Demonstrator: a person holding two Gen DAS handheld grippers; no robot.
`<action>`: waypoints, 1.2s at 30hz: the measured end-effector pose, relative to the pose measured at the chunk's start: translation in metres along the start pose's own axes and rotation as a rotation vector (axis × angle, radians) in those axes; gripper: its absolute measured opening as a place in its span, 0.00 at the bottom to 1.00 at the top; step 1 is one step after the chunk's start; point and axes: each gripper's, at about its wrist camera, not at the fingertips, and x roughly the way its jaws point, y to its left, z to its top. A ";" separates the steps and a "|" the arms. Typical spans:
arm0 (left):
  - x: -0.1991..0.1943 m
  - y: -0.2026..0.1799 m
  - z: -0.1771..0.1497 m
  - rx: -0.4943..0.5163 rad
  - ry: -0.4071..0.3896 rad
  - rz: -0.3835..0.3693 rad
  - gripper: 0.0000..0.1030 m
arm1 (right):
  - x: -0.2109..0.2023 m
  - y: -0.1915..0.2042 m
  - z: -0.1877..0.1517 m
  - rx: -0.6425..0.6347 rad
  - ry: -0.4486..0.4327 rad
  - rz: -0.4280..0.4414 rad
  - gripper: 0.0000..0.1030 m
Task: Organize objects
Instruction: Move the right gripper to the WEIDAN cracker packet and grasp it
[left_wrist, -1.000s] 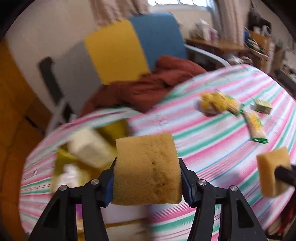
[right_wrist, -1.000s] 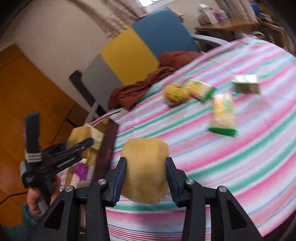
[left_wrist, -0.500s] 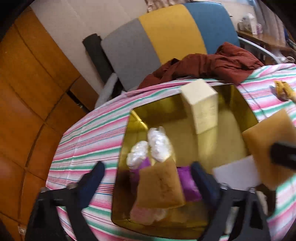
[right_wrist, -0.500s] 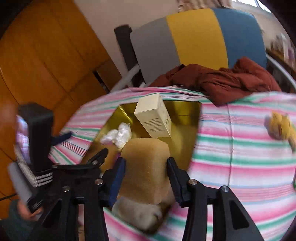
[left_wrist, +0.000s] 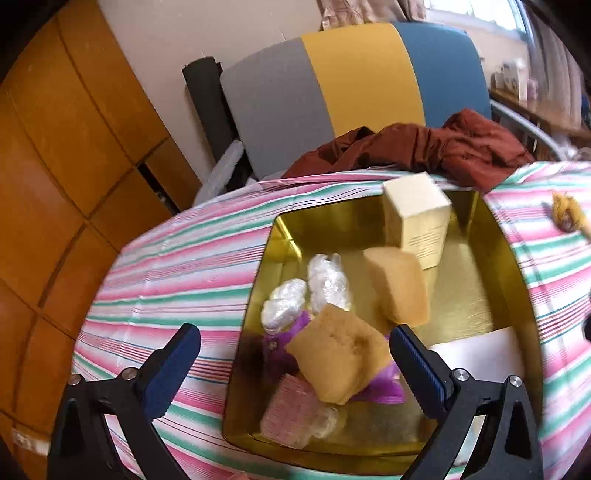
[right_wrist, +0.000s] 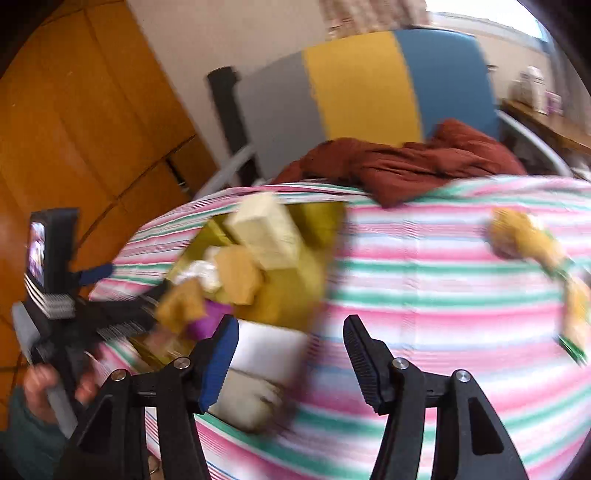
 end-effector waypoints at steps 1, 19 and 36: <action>-0.002 0.001 0.000 -0.013 0.002 -0.012 1.00 | -0.008 -0.017 -0.009 0.038 -0.004 -0.016 0.58; -0.055 -0.109 0.000 0.159 -0.011 -0.176 1.00 | -0.078 -0.243 -0.043 0.444 -0.019 -0.386 0.70; -0.051 -0.148 -0.003 0.240 0.000 -0.224 1.00 | 0.003 -0.265 0.015 0.370 0.105 -0.475 0.77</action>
